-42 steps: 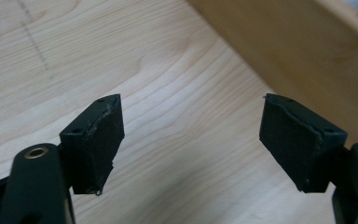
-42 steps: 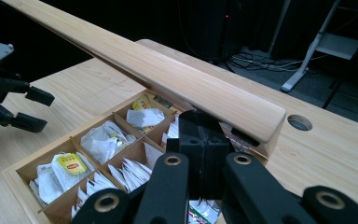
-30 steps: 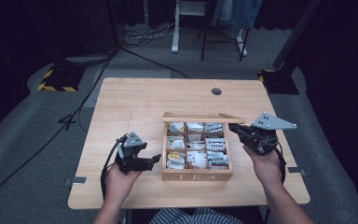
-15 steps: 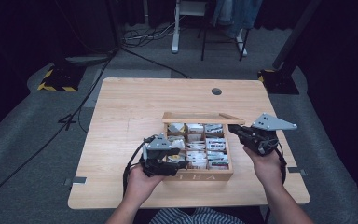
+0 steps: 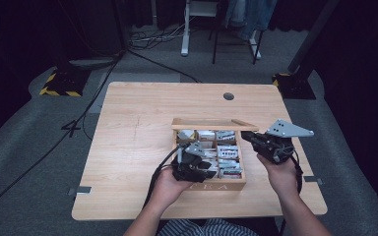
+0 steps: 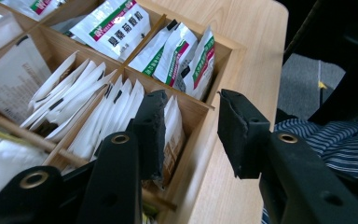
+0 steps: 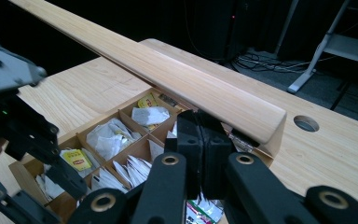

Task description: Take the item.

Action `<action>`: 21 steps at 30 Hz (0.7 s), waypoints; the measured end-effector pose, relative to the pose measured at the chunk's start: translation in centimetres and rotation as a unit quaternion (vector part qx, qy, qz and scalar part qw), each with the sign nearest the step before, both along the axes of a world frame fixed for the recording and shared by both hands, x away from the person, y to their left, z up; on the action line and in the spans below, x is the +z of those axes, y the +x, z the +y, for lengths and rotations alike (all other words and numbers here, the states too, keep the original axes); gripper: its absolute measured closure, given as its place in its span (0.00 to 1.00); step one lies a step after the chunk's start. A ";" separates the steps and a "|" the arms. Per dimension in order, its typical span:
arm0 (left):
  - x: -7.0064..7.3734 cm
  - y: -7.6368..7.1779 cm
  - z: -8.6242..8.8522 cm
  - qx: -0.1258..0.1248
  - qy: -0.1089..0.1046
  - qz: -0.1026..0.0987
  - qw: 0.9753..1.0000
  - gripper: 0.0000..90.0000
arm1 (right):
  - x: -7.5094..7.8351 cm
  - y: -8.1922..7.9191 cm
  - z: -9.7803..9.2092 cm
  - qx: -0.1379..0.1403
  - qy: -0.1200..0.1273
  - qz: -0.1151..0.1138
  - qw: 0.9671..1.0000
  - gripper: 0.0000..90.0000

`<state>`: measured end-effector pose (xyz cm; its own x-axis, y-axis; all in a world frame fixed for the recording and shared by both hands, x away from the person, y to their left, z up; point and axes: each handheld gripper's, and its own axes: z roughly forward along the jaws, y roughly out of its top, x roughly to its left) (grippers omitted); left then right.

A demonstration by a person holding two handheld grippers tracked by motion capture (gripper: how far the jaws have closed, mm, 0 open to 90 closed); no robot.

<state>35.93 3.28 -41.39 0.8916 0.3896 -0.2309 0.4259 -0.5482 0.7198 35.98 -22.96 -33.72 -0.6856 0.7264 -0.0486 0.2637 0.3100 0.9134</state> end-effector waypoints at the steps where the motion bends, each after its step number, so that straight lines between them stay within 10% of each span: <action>1: 0.0 0.0 0.0 0.000 0.000 0.000 1.000 0.70 | 0.0 0.0 0.0 0.000 0.000 0.000 1.000 0.98; 21: -1.6 0.5 -0.7 0.018 0.029 -0.003 0.999 0.85 | -0.2 0.3 0.2 0.006 -0.006 0.002 1.000 0.97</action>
<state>36.44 2.63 -42.94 0.8783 0.4334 -0.2018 0.4416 -0.5738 0.6897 36.23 -22.72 -33.88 -0.6941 0.7179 -0.0539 0.2641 0.3235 0.9086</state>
